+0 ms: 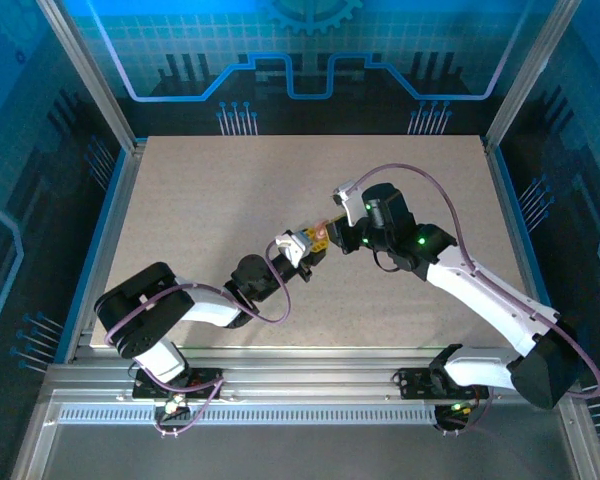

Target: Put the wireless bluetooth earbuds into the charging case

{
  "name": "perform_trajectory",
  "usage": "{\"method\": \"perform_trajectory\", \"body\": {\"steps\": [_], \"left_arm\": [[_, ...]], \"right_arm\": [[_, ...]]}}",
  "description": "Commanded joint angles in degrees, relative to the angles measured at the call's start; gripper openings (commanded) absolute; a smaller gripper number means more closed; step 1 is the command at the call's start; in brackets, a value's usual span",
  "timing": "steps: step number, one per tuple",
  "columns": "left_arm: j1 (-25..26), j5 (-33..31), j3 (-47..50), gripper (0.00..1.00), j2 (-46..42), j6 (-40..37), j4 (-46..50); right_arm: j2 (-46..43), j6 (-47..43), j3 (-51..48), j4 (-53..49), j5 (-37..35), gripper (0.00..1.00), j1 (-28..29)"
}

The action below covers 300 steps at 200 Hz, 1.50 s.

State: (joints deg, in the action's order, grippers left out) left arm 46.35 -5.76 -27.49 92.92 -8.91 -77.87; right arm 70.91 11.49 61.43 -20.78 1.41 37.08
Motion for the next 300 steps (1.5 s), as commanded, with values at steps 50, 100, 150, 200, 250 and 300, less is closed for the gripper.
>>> {"method": "perform_trajectory", "body": {"steps": [50,100,150,200,250,300], "left_arm": [[-0.2,-0.7,-0.9,0.18,-2.3,0.0,-2.5],[-0.2,-0.6,-0.8,0.18,-2.3,-0.4,-2.5],[-0.2,-0.5,-0.8,0.18,-2.3,-0.3,-2.5],[-0.2,-0.5,-0.8,0.18,-2.2,-0.4,-2.5],[-0.2,-0.4,-0.7,0.18,-2.6,-0.7,-2.5],[-0.2,-0.5,-0.1,0.18,-3.6,-1.0,-2.5]], "right_arm": [[-0.9,1.6,-2.0,2.0,7.4,0.19,0.1],[-1.5,2.8,-2.6,2.7,9.1,0.22,-0.8],[-2.2,4.4,-4.2,4.8,12.3,0.26,-2.6],[-3.0,6.0,-5.5,6.7,15.8,0.29,-4.1],[-3.8,7.6,-6.2,8.0,16.6,0.31,-5.5],[-5.0,8.5,-6.3,9.1,17.8,0.34,-6.4]]}}
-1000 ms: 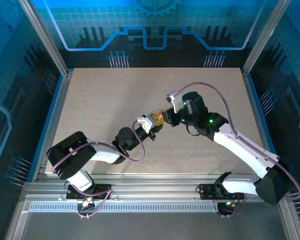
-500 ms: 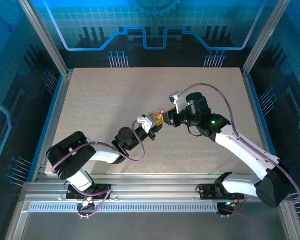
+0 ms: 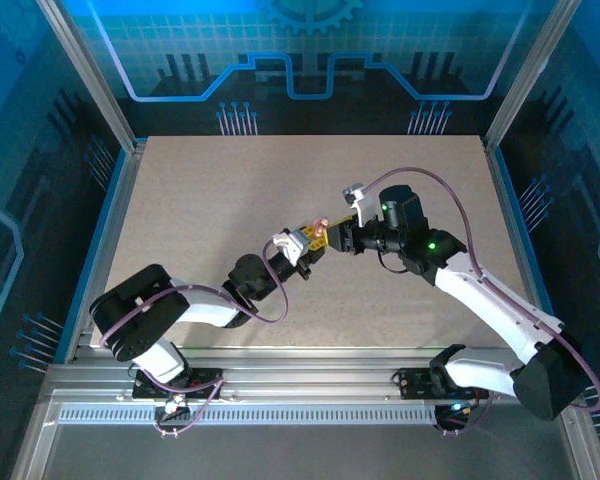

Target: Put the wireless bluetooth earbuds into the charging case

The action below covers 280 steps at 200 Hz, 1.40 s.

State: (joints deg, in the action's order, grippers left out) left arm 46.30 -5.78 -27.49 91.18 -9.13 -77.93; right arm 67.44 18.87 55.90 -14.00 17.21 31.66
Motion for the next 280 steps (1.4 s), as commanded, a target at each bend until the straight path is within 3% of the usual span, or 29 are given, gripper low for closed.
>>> {"method": "perform_trajectory", "body": {"steps": [1,122,195,280], "left_arm": [[-0.2,-0.5,-0.1,0.18,-1.8,-0.8,-2.4],[-0.2,0.3,-0.3,0.18,-2.1,-1.4,-2.4],[-0.1,0.6,0.0,0.18,-2.0,-1.3,-2.4],[-0.1,0.9,0.1,0.18,-2.0,-1.3,-2.4]], "right_arm": [[-1.5,1.1,-0.8,2.3,2.0,0.34,-1.0],[-4.1,4.7,0.1,5.1,8.3,0.37,-4.5],[0.2,8.9,2.0,5.3,16.3,0.35,-6.5],[2.5,8.4,3.8,3.9,14.8,0.35,-7.0]]}}
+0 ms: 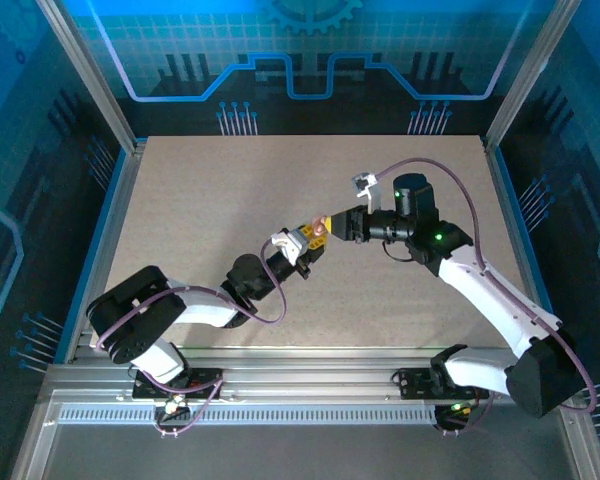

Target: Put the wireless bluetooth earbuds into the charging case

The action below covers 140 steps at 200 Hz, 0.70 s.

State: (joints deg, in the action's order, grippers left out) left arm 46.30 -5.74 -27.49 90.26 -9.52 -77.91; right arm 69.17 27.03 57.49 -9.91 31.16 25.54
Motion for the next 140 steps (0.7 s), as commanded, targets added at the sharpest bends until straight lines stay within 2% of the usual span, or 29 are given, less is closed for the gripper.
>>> {"method": "perform_trajectory", "body": {"steps": [1,140], "left_arm": [[-0.1,0.9,0.1,0.17,-1.0,-0.9,-2.5],[-0.1,1.0,0.2,0.17,-1.2,-1.0,-2.4]], "right_arm": [[0.8,0.2,2.2,-0.2,0.8,0.35,-0.9],[3.4,0.3,3.2,1.5,2.8,0.35,-0.9]]}}
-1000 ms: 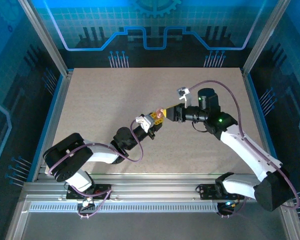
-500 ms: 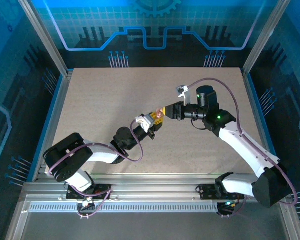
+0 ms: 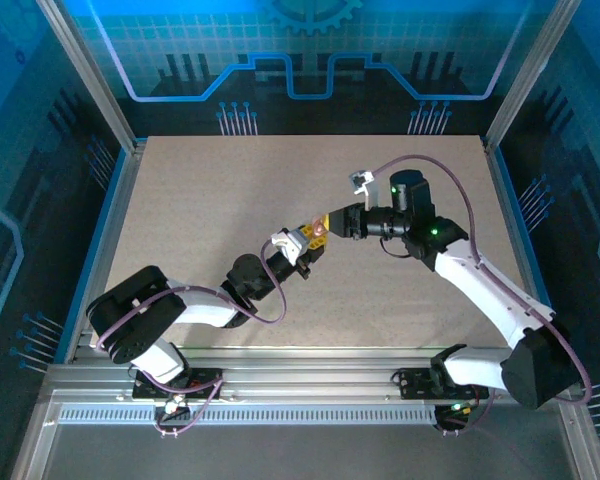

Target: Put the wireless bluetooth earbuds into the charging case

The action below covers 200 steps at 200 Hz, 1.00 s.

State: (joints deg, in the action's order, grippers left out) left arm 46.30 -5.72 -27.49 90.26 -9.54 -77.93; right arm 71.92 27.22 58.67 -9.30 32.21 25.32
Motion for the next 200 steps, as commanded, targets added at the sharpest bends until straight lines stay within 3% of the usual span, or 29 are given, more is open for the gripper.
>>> {"method": "perform_trajectory", "body": {"steps": [1,127,200], "left_arm": [[-0.1,1.0,0.2,0.17,-1.3,-1.0,-2.4],[-0.1,0.5,0.7,0.17,-1.9,-2.0,-2.4],[-0.1,0.4,1.1,0.17,-2.1,-2.1,-2.4]], "right_arm": [[0.7,0.1,2.0,0.9,1.7,0.35,-0.7],[-0.9,-0.2,0.3,-1.8,1.8,0.25,-0.6],[-2.6,-0.7,0.4,-5.7,-0.6,0.3,-0.4]]}}
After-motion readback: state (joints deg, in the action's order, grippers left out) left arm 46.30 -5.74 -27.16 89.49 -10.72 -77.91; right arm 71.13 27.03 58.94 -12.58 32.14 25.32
